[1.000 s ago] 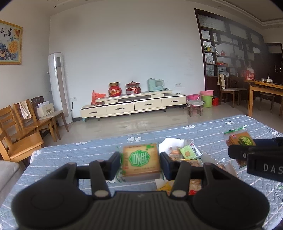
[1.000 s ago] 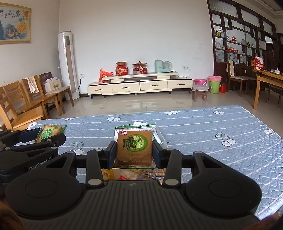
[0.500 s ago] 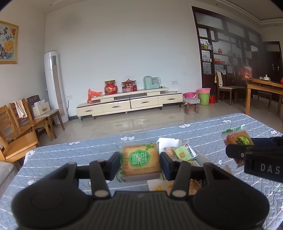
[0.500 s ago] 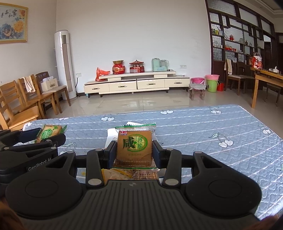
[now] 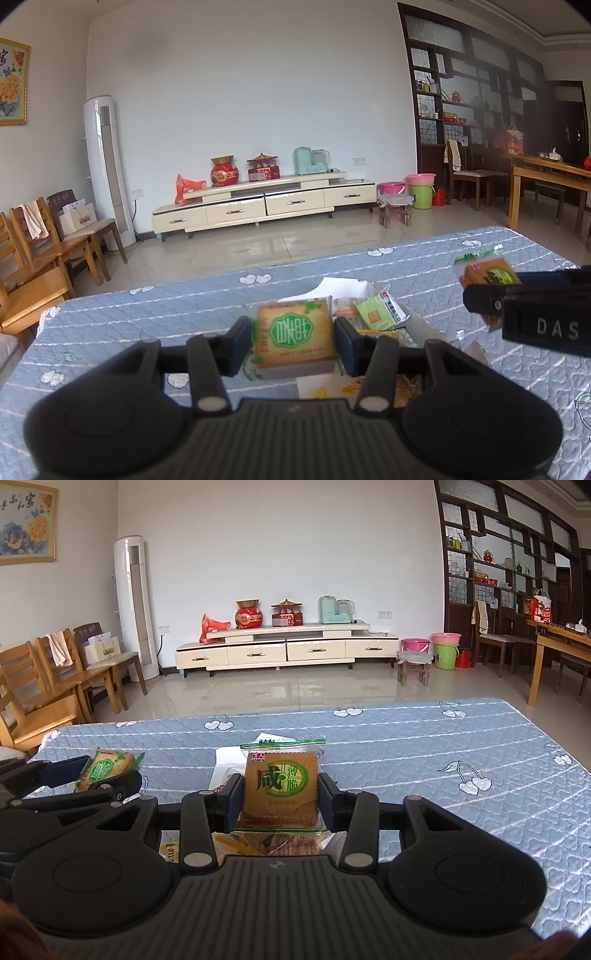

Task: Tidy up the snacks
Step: 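Carry the green cake pack and the brown square pack over the tray with both tools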

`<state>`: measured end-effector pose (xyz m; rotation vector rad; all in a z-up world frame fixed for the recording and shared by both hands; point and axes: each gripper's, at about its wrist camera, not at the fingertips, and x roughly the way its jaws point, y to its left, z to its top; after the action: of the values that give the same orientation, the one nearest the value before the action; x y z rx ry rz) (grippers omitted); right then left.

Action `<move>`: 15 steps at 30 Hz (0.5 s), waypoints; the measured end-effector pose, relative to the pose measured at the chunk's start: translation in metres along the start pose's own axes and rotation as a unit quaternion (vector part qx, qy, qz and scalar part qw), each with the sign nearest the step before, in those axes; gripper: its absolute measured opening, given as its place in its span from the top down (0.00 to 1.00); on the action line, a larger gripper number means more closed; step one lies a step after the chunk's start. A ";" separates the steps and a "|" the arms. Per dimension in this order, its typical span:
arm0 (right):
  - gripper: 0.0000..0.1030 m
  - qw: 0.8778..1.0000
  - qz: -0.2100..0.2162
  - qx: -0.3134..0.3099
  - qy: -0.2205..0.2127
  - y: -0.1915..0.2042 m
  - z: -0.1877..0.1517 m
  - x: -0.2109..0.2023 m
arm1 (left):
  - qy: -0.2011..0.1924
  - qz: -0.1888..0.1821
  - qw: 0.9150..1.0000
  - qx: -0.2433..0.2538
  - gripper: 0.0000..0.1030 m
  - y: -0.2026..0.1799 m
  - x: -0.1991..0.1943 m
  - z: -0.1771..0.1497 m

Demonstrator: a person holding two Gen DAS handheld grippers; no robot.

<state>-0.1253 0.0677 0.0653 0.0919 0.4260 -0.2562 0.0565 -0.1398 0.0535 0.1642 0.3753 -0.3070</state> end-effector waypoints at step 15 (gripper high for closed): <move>0.50 0.999 0.024 -0.005 0.037 -0.008 0.016 0.041 | 0.023 -0.040 0.999 -0.005 0.53 -0.014 0.031 -0.002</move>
<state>-0.0851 0.0486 0.0621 0.1011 0.4973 -0.2044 0.0786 -0.1603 0.0383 0.1474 0.4302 -0.3798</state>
